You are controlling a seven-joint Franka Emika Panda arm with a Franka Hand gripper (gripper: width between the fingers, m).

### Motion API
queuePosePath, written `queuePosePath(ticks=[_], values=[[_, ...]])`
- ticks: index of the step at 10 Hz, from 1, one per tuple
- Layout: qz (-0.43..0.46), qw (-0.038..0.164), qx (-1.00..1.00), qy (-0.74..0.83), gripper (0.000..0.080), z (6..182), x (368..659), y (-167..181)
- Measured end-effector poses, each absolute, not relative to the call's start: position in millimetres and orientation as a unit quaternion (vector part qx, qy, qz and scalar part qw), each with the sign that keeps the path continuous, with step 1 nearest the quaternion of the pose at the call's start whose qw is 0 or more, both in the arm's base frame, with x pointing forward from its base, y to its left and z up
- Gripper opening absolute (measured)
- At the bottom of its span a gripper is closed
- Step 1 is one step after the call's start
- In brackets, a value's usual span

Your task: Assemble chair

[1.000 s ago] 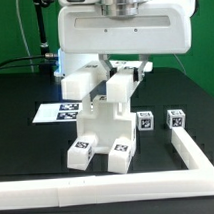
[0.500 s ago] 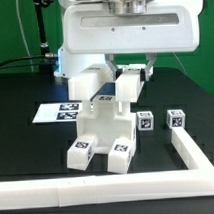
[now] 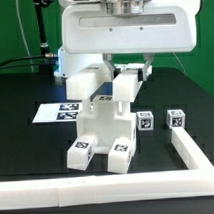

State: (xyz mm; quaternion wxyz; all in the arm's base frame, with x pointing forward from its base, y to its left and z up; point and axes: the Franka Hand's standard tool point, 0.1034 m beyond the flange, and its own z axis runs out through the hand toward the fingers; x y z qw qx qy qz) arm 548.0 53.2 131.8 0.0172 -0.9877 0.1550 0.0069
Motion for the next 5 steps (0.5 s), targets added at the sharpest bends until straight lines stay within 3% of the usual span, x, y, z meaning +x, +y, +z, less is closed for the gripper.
queuePosePath(ticks=[5], values=[[-0.007, 0.02, -0.987, 0.161, 0.0284, 131.9, 552.2, 51.8]])
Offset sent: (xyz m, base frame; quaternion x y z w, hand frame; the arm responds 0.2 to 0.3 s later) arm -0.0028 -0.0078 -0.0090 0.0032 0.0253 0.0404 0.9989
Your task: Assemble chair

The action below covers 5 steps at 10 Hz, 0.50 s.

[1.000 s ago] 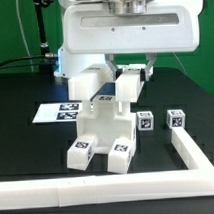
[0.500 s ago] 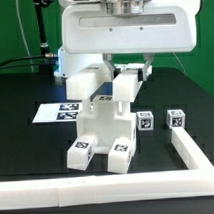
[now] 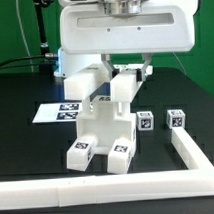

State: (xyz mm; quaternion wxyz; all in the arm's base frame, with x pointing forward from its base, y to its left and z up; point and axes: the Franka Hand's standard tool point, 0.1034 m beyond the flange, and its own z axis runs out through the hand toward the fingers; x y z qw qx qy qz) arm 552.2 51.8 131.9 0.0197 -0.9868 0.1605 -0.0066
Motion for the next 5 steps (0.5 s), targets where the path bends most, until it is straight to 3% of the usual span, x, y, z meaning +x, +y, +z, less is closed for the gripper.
queuePosePath(ticks=[5], values=[[0.006, 0.018, -0.987, 0.16, 0.0284, 131.5, 548.5, 49.7]])
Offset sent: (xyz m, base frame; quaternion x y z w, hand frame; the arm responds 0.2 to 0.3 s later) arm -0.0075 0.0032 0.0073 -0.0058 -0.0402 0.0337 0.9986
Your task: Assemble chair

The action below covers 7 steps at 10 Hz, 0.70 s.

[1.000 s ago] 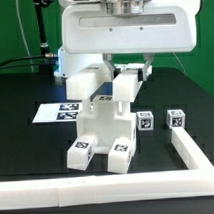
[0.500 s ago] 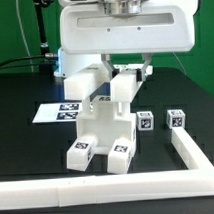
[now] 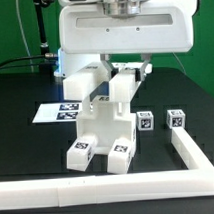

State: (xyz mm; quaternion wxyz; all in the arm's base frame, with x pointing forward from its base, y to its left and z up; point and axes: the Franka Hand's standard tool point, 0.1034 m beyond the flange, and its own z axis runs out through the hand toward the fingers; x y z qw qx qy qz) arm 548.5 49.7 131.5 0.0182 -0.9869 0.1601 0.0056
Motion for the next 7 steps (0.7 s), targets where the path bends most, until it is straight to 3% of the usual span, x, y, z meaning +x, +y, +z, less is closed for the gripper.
queuePosePath(ticks=[7], values=[[0.008, 0.011, -0.987, 0.16, 0.0284, 115.1, 547.7, 46.1]])
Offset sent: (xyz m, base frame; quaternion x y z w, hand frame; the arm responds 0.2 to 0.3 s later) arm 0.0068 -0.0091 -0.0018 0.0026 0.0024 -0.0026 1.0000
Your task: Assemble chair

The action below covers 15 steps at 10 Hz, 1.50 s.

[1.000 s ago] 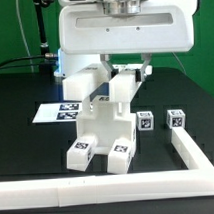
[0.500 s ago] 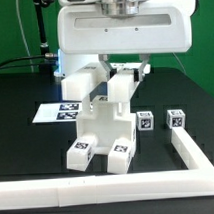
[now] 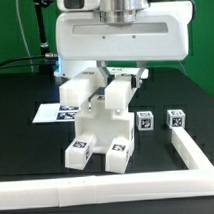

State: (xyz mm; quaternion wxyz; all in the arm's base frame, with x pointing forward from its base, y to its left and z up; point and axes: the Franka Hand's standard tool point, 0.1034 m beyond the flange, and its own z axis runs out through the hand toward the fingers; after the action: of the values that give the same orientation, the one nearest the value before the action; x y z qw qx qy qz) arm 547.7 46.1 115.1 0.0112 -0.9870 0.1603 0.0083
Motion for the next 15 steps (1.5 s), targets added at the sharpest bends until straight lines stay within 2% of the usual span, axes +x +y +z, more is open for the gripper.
queuePosePath(ticks=[3, 9, 10, 11, 12, 13, 15], values=[[0.004, 0.006, -0.988, 0.157, 0.0284, 100.3, 548.8, 43.0], [-0.005, 0.005, -0.993, 0.119, 0.0284, 98.4, 562.0, 39.8], [-0.004, 0.005, -0.994, 0.111, 0.0395, 98.5, 566.5, 36.0], [-0.006, 0.005, -0.994, 0.11, 0.0395, 98.5, 568.8, 35.1], [-0.006, 0.006, -0.994, 0.111, 0.0577, 98.8, 569.3, 36.2], [-0.006, 0.006, -0.993, 0.114, 0.0637, 99.0, 569.4, 36.8], [-0.008, 0.005, -0.993, 0.114, 0.0646, 101.6, 570.1, 39.4]])
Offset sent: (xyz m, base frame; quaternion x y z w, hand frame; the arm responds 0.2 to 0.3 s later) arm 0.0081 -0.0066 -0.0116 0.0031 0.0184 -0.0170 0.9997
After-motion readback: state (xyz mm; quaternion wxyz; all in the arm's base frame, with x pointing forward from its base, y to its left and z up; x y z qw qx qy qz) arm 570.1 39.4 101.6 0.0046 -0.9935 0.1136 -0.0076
